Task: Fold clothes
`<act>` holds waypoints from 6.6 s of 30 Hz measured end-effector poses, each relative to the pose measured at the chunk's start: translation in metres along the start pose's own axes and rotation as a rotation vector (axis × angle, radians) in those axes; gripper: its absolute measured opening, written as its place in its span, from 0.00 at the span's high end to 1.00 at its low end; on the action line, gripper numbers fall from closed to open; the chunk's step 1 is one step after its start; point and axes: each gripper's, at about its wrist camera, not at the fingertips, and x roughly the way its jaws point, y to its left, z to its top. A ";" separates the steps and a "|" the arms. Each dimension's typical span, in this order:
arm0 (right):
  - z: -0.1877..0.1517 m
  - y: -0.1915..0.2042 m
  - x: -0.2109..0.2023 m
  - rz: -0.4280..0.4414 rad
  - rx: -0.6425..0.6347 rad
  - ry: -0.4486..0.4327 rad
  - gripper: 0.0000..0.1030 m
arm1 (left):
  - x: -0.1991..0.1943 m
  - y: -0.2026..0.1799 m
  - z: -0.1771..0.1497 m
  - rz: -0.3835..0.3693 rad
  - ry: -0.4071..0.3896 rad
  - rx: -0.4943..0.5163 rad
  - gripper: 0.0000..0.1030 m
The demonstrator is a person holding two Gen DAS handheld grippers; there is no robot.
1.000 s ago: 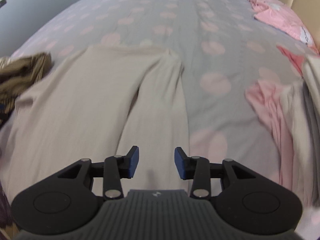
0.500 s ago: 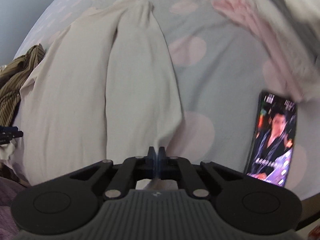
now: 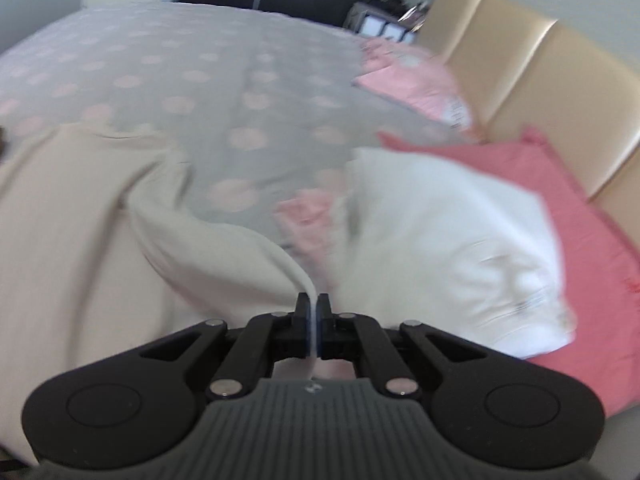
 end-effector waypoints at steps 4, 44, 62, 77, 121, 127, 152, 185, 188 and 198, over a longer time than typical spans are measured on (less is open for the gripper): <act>-0.006 -0.013 0.019 -0.013 0.029 0.025 0.97 | 0.001 0.006 0.001 -0.027 0.006 -0.042 0.53; -0.045 0.078 0.048 0.405 -0.079 0.189 0.62 | -0.112 0.068 0.000 0.239 -0.505 -0.263 0.79; -0.106 0.101 0.066 0.547 -0.241 0.395 0.59 | -0.039 -0.062 -0.044 -0.323 0.048 0.245 0.58; -0.078 0.071 -0.007 0.649 -0.192 0.492 0.91 | -0.066 -0.059 -0.026 -0.402 0.086 0.216 0.95; 0.111 0.088 0.179 0.435 0.015 0.108 0.66 | 0.043 0.042 0.218 -0.115 -0.212 -0.059 0.62; 0.131 0.093 0.241 0.440 0.090 0.098 0.66 | 0.080 0.052 0.236 -0.150 -0.216 -0.066 0.62; 0.132 0.152 0.254 0.425 -0.005 0.082 0.96 | 0.091 0.015 0.249 -0.081 -0.212 0.028 0.91; 0.150 0.145 0.265 0.224 -0.071 0.066 0.96 | 0.092 0.031 0.265 -0.009 -0.181 -0.073 0.87; 0.158 0.135 0.261 0.255 -0.009 0.030 0.90 | 0.083 0.034 0.272 -0.039 -0.250 -0.046 0.73; 0.191 0.158 0.264 0.520 0.128 -0.068 0.75 | 0.096 0.006 0.307 -0.205 -0.365 -0.006 0.59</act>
